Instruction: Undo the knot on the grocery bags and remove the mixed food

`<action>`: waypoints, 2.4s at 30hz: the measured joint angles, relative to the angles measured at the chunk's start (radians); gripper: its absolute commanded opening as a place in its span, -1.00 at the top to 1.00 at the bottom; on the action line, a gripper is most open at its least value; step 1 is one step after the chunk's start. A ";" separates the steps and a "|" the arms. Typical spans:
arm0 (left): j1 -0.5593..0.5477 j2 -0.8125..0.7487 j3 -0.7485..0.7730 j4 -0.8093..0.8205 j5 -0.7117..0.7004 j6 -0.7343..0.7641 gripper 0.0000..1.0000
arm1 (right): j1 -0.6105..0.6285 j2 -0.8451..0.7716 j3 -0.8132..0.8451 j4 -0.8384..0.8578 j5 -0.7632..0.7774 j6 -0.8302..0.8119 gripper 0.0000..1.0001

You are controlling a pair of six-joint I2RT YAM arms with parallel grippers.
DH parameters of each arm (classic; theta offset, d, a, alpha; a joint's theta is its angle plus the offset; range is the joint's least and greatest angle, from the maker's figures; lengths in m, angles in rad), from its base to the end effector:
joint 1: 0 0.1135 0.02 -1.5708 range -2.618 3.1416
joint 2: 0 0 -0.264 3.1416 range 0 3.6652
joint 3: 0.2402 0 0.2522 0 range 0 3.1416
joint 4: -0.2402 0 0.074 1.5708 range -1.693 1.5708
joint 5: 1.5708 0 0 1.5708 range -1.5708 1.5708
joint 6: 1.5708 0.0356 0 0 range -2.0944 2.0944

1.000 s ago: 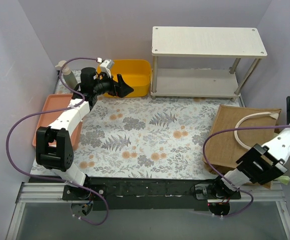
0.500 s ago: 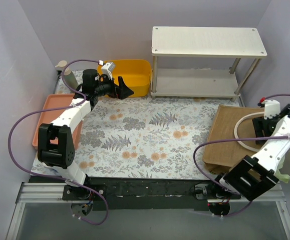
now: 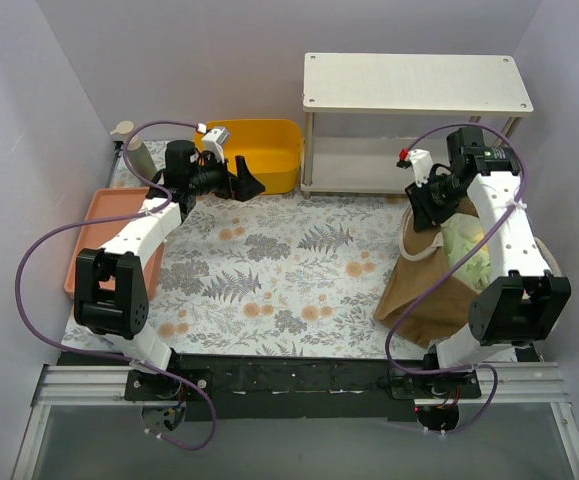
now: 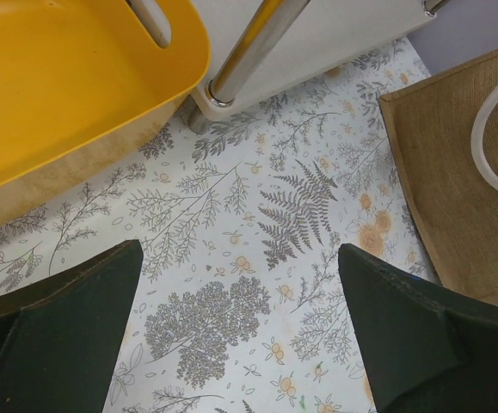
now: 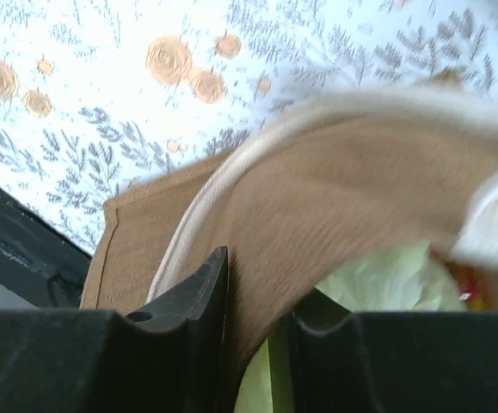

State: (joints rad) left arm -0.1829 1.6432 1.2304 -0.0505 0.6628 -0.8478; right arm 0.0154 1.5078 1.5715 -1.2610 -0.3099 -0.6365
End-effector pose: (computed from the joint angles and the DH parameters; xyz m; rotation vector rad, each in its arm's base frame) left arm 0.3685 -0.0904 0.2879 -0.2679 2.1703 -1.2921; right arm 0.2832 0.0152 0.3520 -0.9343 2.5170 0.2442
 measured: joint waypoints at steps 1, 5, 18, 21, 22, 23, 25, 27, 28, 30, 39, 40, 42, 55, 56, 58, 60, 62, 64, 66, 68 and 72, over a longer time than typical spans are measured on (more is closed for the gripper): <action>0.000 -0.004 -0.006 0.000 -0.003 0.003 -0.96 | 0.011 0.029 0.031 -0.002 0.001 0.006 0.28; 0.000 -0.026 -0.032 -0.007 -0.013 0.013 -0.96 | 0.018 0.072 0.059 0.007 0.030 0.029 0.10; -0.001 -0.037 -0.044 -0.010 -0.027 0.026 -0.96 | 0.014 -0.090 0.011 -0.011 0.357 0.037 -0.29; -0.001 -0.037 -0.044 -0.010 -0.026 0.026 -0.97 | 0.005 -0.217 -0.095 0.040 0.518 0.022 -0.37; -0.001 -0.037 -0.044 -0.010 -0.024 0.025 -0.96 | 0.002 -0.254 -0.118 0.047 0.552 0.014 -0.38; -0.001 -0.037 -0.044 -0.010 -0.022 0.025 -0.96 | -0.002 -0.292 -0.139 0.051 0.589 0.004 -0.38; -0.001 -0.037 -0.044 -0.010 -0.014 0.021 -0.96 | -0.005 -0.365 -0.163 0.053 0.661 -0.021 -0.38; -0.001 -0.037 -0.044 -0.010 -0.004 0.014 -0.96 | -0.012 -0.405 -0.166 0.055 0.710 -0.048 -0.39; -0.001 -0.035 -0.043 -0.010 0.003 0.011 -0.96 | -0.022 -0.420 -0.166 0.060 0.726 -0.063 -0.39; -0.001 -0.029 -0.040 -0.008 0.013 0.002 -0.96 | -0.067 -0.441 -0.166 0.071 0.748 -0.108 -0.38; -0.018 0.008 -0.006 -0.001 0.035 -0.017 -0.96 | -0.541 -0.356 -0.121 0.093 0.665 -0.276 -0.29; -0.024 0.008 -0.005 0.002 0.036 -0.017 -0.96 | -0.553 -0.348 -0.121 0.090 0.653 -0.286 -0.30; -0.037 0.008 -0.005 0.005 0.037 -0.017 -0.96 | -0.561 -0.343 -0.129 0.080 0.641 -0.299 -0.36; -0.063 -0.005 -0.018 0.005 0.033 -0.008 -0.96 | -0.575 -0.346 -0.311 0.038 0.452 -0.306 -0.96; -0.063 -0.009 -0.023 0.006 0.032 -0.005 -0.96 | -0.576 -0.340 -0.340 0.045 0.438 -0.304 -0.96; -0.063 -0.018 -0.034 0.004 0.029 -0.002 -0.96 | -0.578 -0.313 -0.396 0.049 0.418 -0.299 -0.83; -0.063 -0.024 -0.043 0.005 0.026 0.000 -0.96 | -0.579 -0.282 -0.438 0.049 0.406 -0.291 -0.39; -0.063 -0.025 -0.047 0.003 0.025 0.003 -0.96 | -0.579 -0.262 -0.461 0.040 0.385 -0.281 -0.07; -0.063 -0.027 -0.051 0.003 0.024 0.004 -0.96 | -0.580 -0.258 -0.465 0.034 0.366 -0.277 0.39; -0.063 -0.033 -0.058 0.002 0.023 0.006 -0.96 | -0.582 -0.258 -0.462 0.030 0.349 -0.282 0.78; -0.063 -0.035 -0.063 0.005 0.023 0.006 -0.96 | -0.583 -0.259 -0.454 0.021 0.335 -0.284 0.96; -0.074 -0.030 -0.065 0.012 0.026 0.003 -0.96 | -0.582 -0.278 -0.388 -0.016 0.329 -0.306 0.97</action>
State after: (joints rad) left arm -0.2565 1.6131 1.1652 -0.0387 0.6888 -0.8452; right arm -0.5663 1.2301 1.1835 -1.2766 0.0189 -0.9421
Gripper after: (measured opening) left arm 0.981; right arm 0.031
